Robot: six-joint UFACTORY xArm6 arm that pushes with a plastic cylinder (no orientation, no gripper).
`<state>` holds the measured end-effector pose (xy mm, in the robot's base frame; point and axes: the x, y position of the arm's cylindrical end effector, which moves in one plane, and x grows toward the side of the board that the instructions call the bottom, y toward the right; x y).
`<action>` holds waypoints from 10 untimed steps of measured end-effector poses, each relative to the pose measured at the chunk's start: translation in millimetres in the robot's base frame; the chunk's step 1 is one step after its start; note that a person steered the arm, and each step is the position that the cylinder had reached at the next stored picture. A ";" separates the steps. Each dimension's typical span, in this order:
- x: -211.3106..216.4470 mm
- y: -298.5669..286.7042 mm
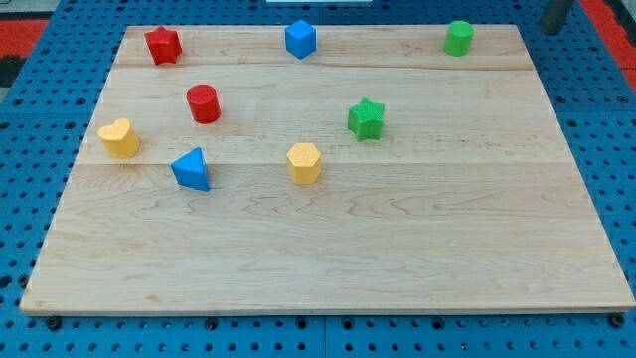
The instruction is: Slide green circle towards green star
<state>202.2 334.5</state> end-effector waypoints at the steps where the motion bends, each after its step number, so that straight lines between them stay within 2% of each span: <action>1: 0.0 0.0; 3: 1.1 3.7; 6: 47.0 -2.5; 7: 71.5 -43.4; 10: -10.8 -55.1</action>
<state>191.4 279.4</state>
